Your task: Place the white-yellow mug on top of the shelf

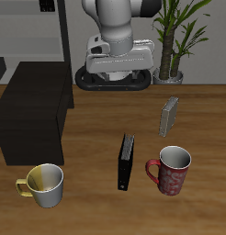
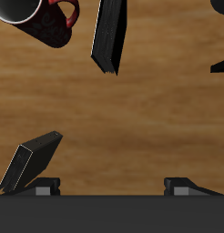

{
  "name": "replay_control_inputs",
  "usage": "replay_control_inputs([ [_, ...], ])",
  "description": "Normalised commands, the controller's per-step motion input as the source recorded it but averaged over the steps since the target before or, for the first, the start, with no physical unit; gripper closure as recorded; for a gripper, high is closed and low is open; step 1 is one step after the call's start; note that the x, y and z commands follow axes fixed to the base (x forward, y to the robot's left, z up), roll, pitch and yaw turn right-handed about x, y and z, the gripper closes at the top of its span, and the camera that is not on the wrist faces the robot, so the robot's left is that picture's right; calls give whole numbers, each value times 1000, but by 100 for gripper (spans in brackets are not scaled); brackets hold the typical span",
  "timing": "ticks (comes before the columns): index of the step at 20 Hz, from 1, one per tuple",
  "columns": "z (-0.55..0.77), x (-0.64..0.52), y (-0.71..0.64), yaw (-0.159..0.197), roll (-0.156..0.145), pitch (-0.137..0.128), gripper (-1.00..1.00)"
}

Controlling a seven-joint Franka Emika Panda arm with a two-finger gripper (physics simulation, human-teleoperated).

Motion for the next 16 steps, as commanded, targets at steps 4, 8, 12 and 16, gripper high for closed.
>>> replay_control_inputs([
  [4,33,138,-68,4,-29,-3,-100],
  [8,102,227,-140,2,-35,-8,-100],
  [12,236,390,-333,0,-41,-24,-100],
  [16,222,481,-452,15,-33,-17,-100],
])
